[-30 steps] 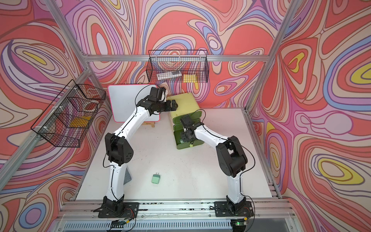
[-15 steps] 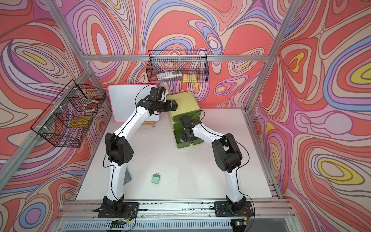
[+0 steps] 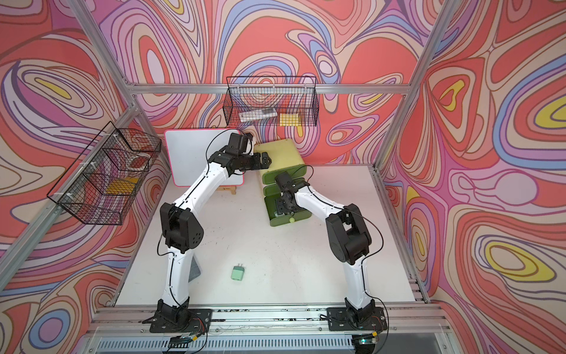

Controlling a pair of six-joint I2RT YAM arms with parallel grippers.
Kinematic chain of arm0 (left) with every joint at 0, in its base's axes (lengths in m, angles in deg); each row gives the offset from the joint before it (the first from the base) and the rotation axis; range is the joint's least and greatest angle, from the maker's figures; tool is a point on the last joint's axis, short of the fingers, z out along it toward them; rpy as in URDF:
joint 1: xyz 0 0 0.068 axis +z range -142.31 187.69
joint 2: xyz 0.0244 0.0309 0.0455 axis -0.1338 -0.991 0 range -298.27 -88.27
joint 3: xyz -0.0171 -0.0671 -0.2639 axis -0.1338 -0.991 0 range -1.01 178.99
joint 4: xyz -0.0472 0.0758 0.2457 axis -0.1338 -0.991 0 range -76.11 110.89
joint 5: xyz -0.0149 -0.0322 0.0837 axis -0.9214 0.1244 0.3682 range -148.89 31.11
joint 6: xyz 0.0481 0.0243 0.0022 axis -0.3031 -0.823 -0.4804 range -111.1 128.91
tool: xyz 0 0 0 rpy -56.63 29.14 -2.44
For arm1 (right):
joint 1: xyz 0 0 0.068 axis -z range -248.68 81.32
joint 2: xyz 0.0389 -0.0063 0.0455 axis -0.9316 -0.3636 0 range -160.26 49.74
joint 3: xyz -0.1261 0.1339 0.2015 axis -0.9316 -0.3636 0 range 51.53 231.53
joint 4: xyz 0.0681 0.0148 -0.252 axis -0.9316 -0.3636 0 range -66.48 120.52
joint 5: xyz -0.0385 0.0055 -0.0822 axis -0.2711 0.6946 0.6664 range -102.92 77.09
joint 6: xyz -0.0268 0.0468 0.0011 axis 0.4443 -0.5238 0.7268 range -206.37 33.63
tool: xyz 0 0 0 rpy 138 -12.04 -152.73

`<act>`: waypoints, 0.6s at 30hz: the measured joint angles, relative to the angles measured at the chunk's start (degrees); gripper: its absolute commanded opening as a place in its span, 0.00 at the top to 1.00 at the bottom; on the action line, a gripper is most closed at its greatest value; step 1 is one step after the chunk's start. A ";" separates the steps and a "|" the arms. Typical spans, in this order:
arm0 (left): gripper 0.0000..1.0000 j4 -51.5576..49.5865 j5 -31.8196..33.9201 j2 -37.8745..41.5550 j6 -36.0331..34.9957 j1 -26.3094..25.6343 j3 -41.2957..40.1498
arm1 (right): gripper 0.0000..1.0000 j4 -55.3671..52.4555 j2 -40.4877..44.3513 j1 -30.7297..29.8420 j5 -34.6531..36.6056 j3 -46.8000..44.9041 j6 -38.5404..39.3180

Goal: Place the plugs into the drawer by color
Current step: Pick up the plug from the center of the board.

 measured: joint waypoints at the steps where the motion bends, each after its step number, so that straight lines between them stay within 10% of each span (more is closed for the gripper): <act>1: 0.03 -0.17 0.09 0.00 -0.02 -0.02 0.00 | 0.33 1.09 2.19 -0.42 -0.20 -2.19 0.17; 8: 0.03 -0.68 0.15 -0.11 0.00 -0.02 0.00 | 0.35 15.65 20.17 -14.49 -0.07 -19.02 2.71; 18: 0.03 -0.66 0.22 -0.11 -0.02 -0.02 0.00 | 0.25 27.85 12.63 -36.79 3.17 -25.46 4.24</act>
